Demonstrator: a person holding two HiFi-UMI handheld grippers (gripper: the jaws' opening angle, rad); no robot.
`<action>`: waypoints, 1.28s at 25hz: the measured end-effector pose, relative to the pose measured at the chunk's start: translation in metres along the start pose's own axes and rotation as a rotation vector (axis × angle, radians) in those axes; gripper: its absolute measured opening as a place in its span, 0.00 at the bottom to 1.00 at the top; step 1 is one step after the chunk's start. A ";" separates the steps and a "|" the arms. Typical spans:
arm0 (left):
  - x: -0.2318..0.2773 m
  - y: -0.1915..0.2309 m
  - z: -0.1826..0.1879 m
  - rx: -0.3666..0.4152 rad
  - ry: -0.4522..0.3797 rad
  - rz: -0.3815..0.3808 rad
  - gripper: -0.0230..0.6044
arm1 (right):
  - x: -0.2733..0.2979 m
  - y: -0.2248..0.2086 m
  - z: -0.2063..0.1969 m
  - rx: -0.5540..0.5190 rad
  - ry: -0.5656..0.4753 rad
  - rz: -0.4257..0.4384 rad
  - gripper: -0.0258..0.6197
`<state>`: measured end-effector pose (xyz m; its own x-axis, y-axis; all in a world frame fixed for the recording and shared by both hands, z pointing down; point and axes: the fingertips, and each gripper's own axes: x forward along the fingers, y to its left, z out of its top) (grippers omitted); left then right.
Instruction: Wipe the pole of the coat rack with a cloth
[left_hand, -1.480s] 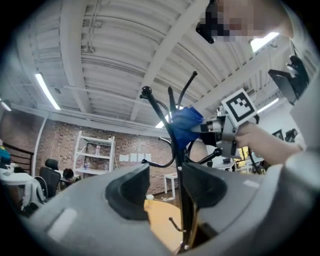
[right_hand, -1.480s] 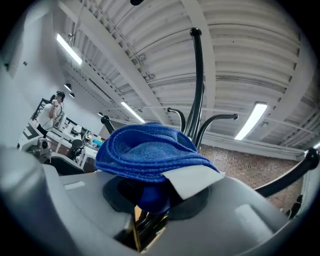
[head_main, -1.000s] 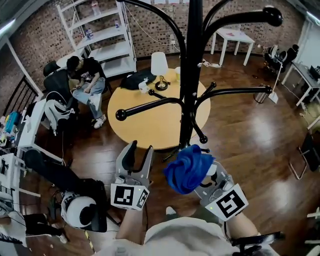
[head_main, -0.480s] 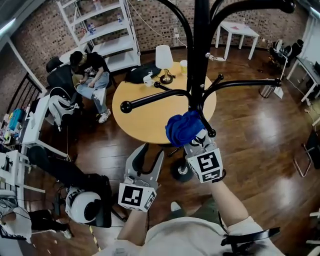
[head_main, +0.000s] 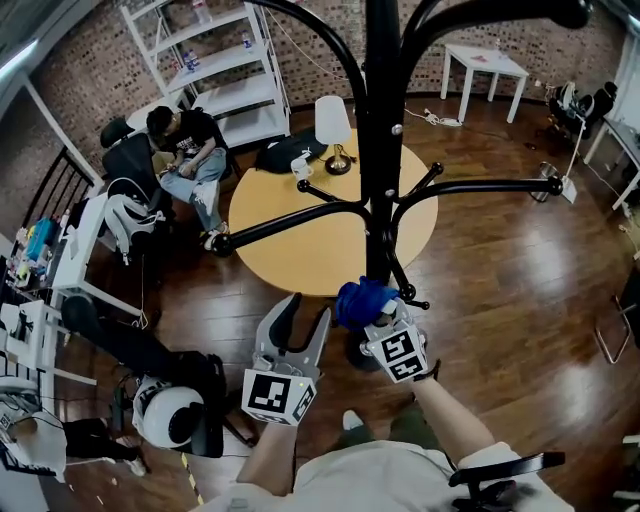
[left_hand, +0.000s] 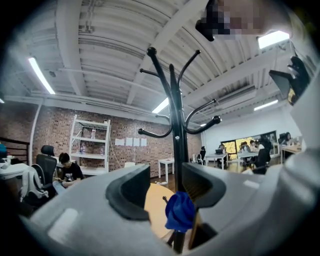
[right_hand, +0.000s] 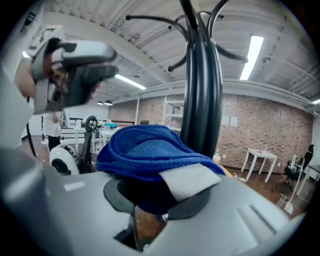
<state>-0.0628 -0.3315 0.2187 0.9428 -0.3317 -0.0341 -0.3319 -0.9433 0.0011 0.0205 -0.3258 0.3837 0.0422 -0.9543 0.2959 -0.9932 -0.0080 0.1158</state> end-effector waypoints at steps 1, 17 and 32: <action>0.006 -0.005 0.001 0.002 -0.005 -0.002 0.35 | -0.015 -0.006 0.019 -0.014 -0.040 0.018 0.20; 0.079 -0.064 0.022 0.051 -0.007 0.288 0.35 | -0.058 -0.096 0.106 -0.131 -0.180 0.548 0.20; 0.000 -0.113 -0.020 0.017 0.029 0.483 0.35 | -0.055 -0.073 0.000 -0.013 -0.149 0.641 0.21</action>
<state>-0.0246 -0.2248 0.2385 0.6808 -0.7325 -0.0062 -0.7325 -0.6807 -0.0061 0.0902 -0.2725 0.3585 -0.5740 -0.7998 0.1757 -0.8151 0.5787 -0.0285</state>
